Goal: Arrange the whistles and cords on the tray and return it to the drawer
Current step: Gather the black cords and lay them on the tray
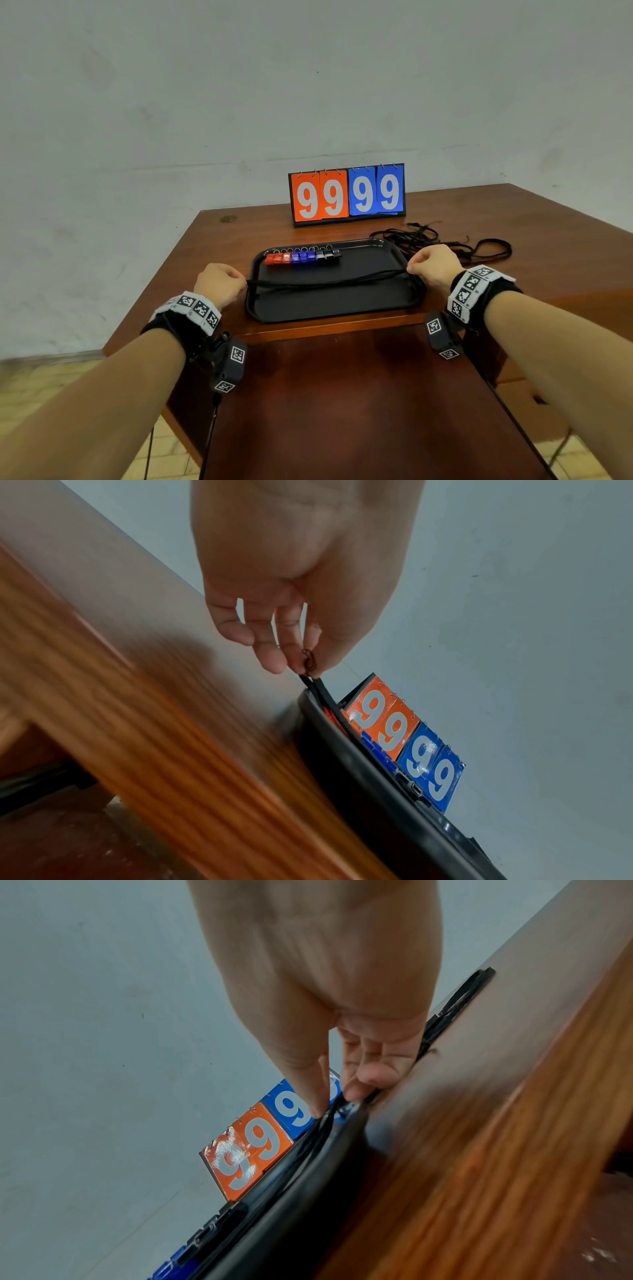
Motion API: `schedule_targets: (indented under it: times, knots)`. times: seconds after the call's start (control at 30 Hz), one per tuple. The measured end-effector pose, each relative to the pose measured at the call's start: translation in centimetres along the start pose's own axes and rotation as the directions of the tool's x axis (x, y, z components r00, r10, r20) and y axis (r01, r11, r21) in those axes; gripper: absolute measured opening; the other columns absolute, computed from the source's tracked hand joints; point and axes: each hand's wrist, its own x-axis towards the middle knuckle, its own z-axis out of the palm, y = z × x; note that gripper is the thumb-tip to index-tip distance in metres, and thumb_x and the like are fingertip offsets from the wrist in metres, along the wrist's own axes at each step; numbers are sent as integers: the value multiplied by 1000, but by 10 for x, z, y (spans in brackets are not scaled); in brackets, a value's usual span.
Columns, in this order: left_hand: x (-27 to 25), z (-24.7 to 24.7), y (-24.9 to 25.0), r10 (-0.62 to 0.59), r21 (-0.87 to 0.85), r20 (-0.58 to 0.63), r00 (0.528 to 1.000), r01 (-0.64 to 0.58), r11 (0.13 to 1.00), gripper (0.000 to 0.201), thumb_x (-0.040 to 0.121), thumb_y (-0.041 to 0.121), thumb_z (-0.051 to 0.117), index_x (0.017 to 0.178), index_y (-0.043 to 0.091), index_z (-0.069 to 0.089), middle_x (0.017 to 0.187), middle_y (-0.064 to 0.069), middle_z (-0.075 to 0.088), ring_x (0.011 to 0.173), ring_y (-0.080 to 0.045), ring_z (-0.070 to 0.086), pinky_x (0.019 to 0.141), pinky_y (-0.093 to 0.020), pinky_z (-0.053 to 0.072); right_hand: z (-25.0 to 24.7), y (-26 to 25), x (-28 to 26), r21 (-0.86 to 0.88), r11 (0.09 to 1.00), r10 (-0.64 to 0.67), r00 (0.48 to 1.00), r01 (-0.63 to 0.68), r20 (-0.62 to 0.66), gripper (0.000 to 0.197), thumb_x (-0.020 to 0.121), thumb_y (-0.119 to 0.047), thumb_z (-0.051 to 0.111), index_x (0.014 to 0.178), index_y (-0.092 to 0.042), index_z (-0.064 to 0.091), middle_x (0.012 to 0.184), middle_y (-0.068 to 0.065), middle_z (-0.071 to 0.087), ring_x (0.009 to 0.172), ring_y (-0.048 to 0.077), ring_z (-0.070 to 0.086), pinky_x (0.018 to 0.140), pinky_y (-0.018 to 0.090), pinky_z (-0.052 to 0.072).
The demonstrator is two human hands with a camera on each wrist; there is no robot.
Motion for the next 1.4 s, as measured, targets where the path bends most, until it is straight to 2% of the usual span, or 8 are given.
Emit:
schedule_targets:
  times: [0.2,0.27,0.43,0.7,0.93,1.17,1.27,1.4]
  knots:
    - [1,1,-2,-9,18,15,1000,9,1000,13,81,14,67,72,19,74,67,-4,73,60,-21,71,71,-35,61,1,1,0,-12,1000,6,1000,-6,9,5,82,-12,75,78,-14,74,74,4,70,59,16,61,54,27,51]
    - [1,0,-3,-12,19,19,1000,11,1000,11,80,15,68,72,19,74,67,-4,73,60,-21,70,72,-35,61,0,1,0,-11,1000,14,1000,-14,12,4,82,-11,75,79,-14,74,74,5,70,59,17,61,54,28,51]
    - [-1,-2,-5,8,45,24,1000,-9,999,9,77,18,69,73,22,76,78,2,73,81,-20,68,81,-36,58,0,-1,0,40,998,53,998,-54,18,5,84,-10,72,82,-14,74,72,7,68,59,18,59,50,26,49]
    - [-13,-8,8,13,116,-17,1000,-11,993,11,80,22,63,78,29,71,86,7,71,88,-18,64,78,-33,52,-9,-5,-13,92,994,59,998,-62,32,12,91,-8,61,83,-12,70,67,8,65,55,18,58,41,22,45]
    - [-25,9,53,117,56,1,993,-117,992,10,85,26,62,82,29,71,92,6,71,87,-18,67,87,-42,57,-34,1,-23,137,989,52,999,-53,10,9,92,-11,60,91,-13,69,82,6,69,69,16,65,53,28,51]
    - [-39,66,119,228,-16,93,969,-228,974,12,89,23,61,84,27,71,87,5,71,76,-16,67,80,-39,60,-75,30,-26,191,978,86,996,-85,1,9,94,-13,60,99,-12,68,84,9,70,67,15,64,56,28,53]
    - [-45,97,149,276,-38,145,950,-273,961,13,91,20,60,89,23,73,95,4,71,89,-16,66,85,-33,53,-92,48,-25,216,971,109,994,-107,2,10,94,-14,60,100,-14,68,91,8,71,70,17,67,61,30,56]
    - [-56,141,185,311,-51,221,924,-308,950,15,90,19,59,88,23,73,96,4,71,93,-17,66,88,-36,54,-110,69,-19,231,967,118,993,-112,-16,9,93,-14,62,98,-16,68,94,6,70,73,18,68,59,28,53]
